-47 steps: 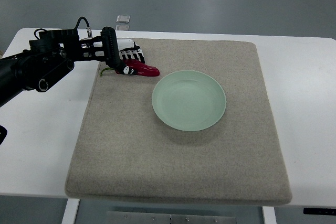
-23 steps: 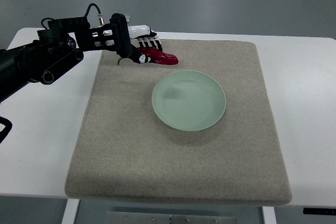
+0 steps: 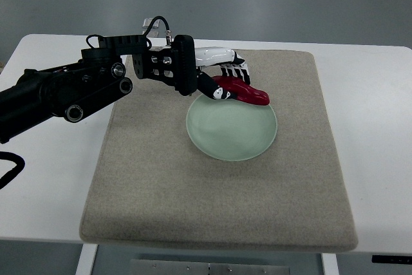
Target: Place red pepper on plate with left hand
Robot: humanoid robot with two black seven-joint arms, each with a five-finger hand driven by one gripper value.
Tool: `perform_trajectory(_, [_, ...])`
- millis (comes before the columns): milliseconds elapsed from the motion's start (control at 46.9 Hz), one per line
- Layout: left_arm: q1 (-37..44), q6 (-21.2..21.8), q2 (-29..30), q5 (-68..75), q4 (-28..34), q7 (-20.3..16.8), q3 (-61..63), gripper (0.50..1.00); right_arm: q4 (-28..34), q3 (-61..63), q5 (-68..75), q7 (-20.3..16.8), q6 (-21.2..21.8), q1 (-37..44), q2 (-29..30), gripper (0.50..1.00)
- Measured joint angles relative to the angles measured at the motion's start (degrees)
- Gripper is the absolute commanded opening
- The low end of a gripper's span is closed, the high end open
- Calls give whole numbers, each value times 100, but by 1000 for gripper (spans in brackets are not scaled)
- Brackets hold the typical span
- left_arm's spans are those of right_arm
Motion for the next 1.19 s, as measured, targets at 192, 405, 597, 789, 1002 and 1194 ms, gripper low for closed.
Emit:
perform_trajectory(192, [88, -51, -51, 38, -23, -1, 50, 632, 0, 0, 0, 0, 0, 1, 0, 928])
perform_trajectory(405, [249, -53, -226, 32, -17, -1, 94, 668, 0, 0, 0, 0, 0, 1, 0, 928])
perform_trajectory(597, [282, -53, -246, 26, -2, -1, 102, 728, 0, 0, 0, 0, 0, 0, 0, 928])
perform_trajectory(789, [338, -53, -246, 26, 11, -1, 126, 776, 0, 0, 0, 0, 0, 0, 0, 928])
perform_trajectory(1002, [318, -52, -245, 13, 28, 0, 126, 806, 0, 0, 0, 0, 1, 0, 0, 928])
perform_trajectory(1194, [280, 42, -254, -5, 268, 0, 55, 806, 0, 0, 0, 0, 1, 0, 0, 928])
